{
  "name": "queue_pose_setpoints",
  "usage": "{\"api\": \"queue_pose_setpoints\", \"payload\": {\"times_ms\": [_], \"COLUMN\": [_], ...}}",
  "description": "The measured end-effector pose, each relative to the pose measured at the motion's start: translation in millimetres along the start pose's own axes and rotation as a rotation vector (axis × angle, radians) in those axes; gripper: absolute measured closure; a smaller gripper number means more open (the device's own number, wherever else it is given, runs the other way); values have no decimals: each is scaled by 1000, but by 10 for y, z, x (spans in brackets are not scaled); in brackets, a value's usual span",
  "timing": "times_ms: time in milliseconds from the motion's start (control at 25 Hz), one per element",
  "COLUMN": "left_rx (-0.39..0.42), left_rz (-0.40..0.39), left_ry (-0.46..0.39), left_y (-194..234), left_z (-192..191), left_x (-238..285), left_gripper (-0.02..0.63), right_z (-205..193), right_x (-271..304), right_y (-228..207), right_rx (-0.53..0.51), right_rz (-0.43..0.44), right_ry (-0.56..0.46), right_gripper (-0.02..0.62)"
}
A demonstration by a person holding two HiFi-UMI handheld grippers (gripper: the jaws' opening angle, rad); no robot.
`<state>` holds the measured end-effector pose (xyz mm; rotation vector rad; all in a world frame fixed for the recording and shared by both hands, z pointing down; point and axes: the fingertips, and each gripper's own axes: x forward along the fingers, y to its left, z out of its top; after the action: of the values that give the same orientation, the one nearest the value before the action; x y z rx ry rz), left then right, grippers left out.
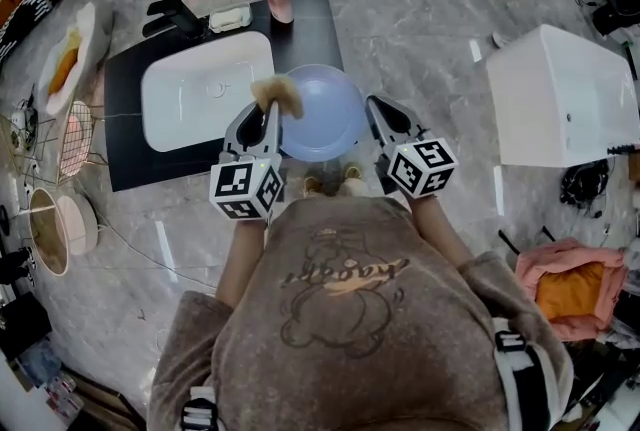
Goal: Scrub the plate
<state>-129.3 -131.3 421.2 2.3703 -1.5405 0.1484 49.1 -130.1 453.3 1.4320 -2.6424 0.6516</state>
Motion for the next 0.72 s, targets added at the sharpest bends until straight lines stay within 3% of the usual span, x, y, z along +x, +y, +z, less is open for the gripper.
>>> {"api": "queue_pose_setpoints", "payload": {"times_ms": [640, 720], "left_rx": [0, 4], "left_rz": [9, 7], "left_ry": [-21, -22], "left_y": [-229, -260], "left_z": [1, 12], "left_x": [34, 26], "left_gripper": [541, 541], "right_z": [156, 156], "right_x": [-46, -54], "right_y": [-175, -177], "right_rx": [-27, -24], "right_rz": [20, 28], "right_ry": [-25, -18], "right_gripper": [595, 555]}}
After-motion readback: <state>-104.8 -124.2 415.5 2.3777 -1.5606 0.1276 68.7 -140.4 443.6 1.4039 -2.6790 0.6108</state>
